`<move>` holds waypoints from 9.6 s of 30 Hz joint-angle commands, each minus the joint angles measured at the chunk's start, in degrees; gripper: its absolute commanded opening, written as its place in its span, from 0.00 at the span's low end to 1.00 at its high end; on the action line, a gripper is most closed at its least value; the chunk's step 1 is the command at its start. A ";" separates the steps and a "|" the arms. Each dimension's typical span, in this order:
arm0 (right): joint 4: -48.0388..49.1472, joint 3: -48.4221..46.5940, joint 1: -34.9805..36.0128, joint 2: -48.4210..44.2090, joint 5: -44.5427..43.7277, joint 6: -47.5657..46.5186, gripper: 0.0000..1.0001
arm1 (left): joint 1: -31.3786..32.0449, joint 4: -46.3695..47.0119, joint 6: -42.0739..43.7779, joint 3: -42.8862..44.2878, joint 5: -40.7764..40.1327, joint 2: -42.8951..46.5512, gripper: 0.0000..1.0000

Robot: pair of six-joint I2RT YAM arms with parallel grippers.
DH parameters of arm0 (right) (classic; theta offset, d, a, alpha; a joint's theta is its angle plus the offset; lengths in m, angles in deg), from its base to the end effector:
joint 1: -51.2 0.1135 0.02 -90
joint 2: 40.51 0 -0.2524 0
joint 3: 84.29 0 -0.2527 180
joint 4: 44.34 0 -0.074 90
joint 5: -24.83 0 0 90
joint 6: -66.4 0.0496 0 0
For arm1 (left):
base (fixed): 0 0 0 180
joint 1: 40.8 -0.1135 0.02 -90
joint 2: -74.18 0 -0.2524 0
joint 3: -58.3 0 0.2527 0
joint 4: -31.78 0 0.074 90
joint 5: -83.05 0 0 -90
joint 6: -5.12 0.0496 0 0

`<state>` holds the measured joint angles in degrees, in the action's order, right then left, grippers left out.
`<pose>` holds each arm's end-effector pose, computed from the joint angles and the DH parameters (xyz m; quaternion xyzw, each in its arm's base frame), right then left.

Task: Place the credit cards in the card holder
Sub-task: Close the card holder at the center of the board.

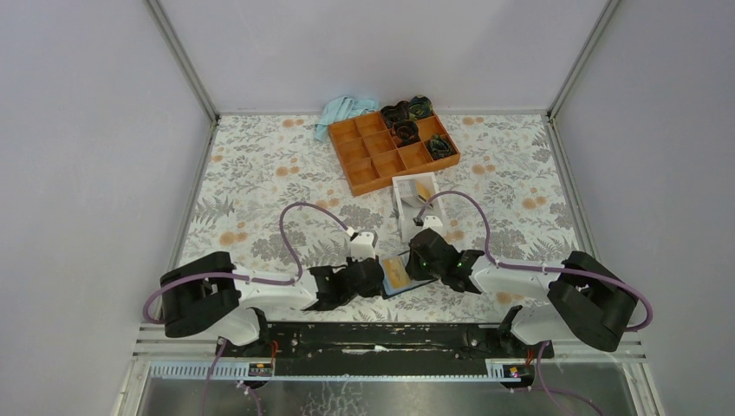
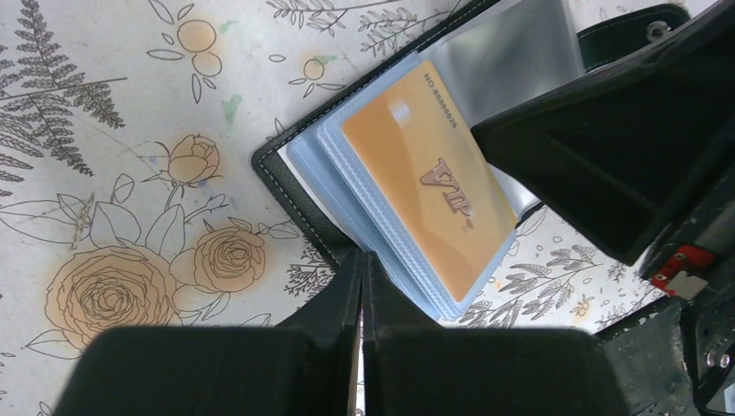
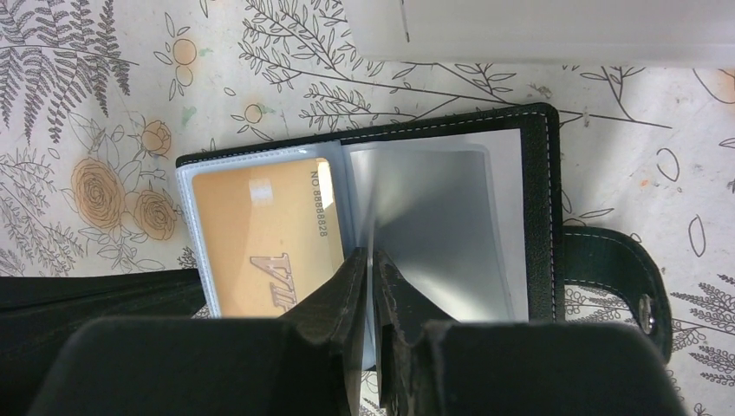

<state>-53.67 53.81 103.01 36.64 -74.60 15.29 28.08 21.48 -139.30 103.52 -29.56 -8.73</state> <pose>0.1658 0.1976 0.1274 -0.0719 0.9171 0.2204 0.3243 0.1147 -0.2440 0.1205 0.0455 0.9170 -0.2224 0.3280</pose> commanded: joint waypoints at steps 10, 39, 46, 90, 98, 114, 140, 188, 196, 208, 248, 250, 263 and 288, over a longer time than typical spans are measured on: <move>-3.58 2.48 0.57 1.01 0.66 0.89 0.14 | 1.21 -3.05 0.40 3.01 -5.91 3.31 0.02; -5.24 1.63 0.50 -0.49 0.39 -0.05 0.14 | 8.22 -12.71 -0.66 6.59 -8.33 -6.98 0.00; -4.16 2.70 0.51 0.05 0.91 0.34 0.14 | 11.91 -13.38 -6.86 4.39 -16.57 -5.21 0.02; -16.82 -3.66 0.40 -10.45 -10.43 -4.87 0.31 | 13.29 -12.23 -9.17 5.44 -20.11 -5.68 0.03; -16.54 -2.45 0.45 -5.34 -12.52 -4.55 0.22 | 13.29 -12.75 -9.22 5.51 -20.58 -5.25 0.03; -15.47 -1.86 0.47 -1.16 -8.34 -2.69 0.20 | 13.28 -8.64 -9.39 4.66 -19.70 -5.81 0.05; -13.90 -0.88 0.47 0.36 -6.04 -1.46 0.21 | 13.23 -1.85 -9.99 2.24 -20.90 -5.92 0.15; -11.62 0.26 0.46 1.80 -3.36 0.21 0.24 | 19.04 -10.25 -18.40 1.77 -28.99 -3.38 0.64; -11.44 0.17 0.45 2.40 -3.04 0.21 0.24 | 19.44 -8.24 -17.55 0.49 -30.76 -4.08 0.84; -11.44 0.21 0.47 2.66 -2.79 0.48 0.24 | 14.26 7.83 -14.82 -3.42 -24.03 -8.36 0.92; -6.05 2.96 -0.12 5.03 1.71 2.83 0.25 | 9.03 29.37 -1.57 2.18 -24.98 -11.13 0.93; -6.13 2.98 -0.21 5.03 1.78 2.83 0.25 | 8.90 30.33 -0.96 2.41 -25.28 -11.04 0.93; -5.43 3.48 -0.97 5.67 2.27 2.81 0.25 | 8.90 30.39 -0.44 1.11 -28.75 -5.66 0.93; -4.18 3.73 -3.64 5.62 4.00 1.34 0.25 | 15.41 2.56 -20.28 -2.60 -26.40 12.75 0.94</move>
<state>-50.17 54.21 99.25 38.52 -75.60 16.71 40.86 35.93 -150.53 100.24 -54.85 3.16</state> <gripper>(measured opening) 0.246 0.938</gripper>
